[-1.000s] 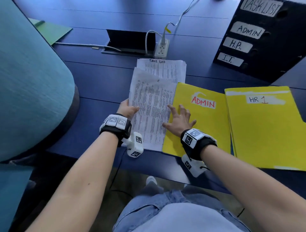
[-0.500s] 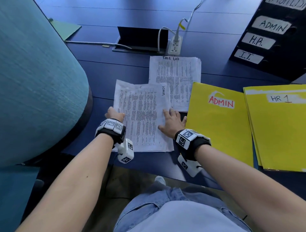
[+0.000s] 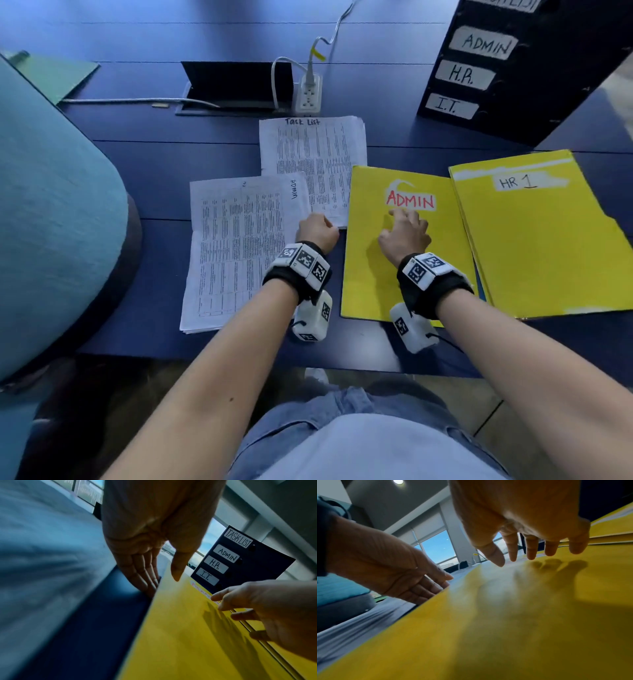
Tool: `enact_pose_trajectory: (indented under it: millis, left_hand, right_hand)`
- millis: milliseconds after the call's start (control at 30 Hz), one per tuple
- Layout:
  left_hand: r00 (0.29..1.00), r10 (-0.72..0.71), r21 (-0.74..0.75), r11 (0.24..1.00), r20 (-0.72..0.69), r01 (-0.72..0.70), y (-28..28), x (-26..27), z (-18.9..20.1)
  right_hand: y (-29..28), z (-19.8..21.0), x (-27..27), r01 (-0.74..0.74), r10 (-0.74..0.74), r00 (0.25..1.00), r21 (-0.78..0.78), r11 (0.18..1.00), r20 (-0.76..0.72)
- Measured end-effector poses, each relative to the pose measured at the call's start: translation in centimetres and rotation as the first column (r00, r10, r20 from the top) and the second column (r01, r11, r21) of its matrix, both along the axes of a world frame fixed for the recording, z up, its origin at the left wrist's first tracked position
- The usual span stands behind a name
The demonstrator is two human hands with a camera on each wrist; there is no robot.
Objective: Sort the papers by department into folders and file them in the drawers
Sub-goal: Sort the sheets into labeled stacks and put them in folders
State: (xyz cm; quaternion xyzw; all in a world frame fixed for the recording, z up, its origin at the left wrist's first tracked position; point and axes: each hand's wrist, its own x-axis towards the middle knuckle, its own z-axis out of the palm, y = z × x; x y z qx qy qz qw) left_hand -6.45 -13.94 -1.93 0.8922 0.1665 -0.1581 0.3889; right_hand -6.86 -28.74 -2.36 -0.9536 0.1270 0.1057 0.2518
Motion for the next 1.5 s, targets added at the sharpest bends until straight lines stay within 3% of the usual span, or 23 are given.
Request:
enact_pose_trajectory:
  millis: [133,300,600,733,967,1167,1300,1500]
  left_hand:
    - [0.990,-0.038,-0.071,0.997,-0.137,0.028,-3.5,-0.6,-1.6]
    - [0.991,0.117,-0.077,0.990,-0.065,-0.122,-4.4,-1.4,-1.9]
    - [0.944,0.323,-0.091,0.944,0.062,-0.317,-3.2,-2.3,-0.7]
    - [0.925,0.368,-0.142,0.925,0.093,-0.353,-3.8,-3.6,-1.2]
    - [0.942,0.327,-0.102,0.942,0.077,-0.319,-4.9,-4.4,-1.7]
    - [0.938,0.320,-0.100,0.946,0.131,-0.308,-5.4,-4.6,-1.1]
    - [0.900,0.404,-0.054,0.915,0.162,-0.401,-5.7,-4.2,-0.4]
    - [0.868,0.471,-0.184,0.877,0.156,-0.443,-5.3,-2.6,1.4]
  right_hand:
    - [-3.6,-1.0,-1.1,0.065,-0.067,0.996,-0.023,0.998,-0.063]
    - [-7.2,-1.9,-1.9,0.067,-0.072,0.995,-0.078,0.995,-0.064]
    - [-8.7,-1.2,-0.2,0.162,-0.157,0.976,0.023,0.986,-0.149]
    - [-9.1,-1.4,0.5,0.281,-0.260,0.941,0.071,0.957,-0.215]
    - [-8.9,-1.6,0.6,0.318,-0.289,0.928,0.095,0.943,-0.237]
    - [-9.8,-1.1,0.9,0.412,-0.347,0.902,0.271,0.870,-0.258]
    - [-10.5,-0.8,0.7,0.448,-0.379,0.892,0.375,0.811,-0.246]
    - [-10.6,0.1,-0.7,0.387,-0.331,0.922,0.478,0.789,-0.200]
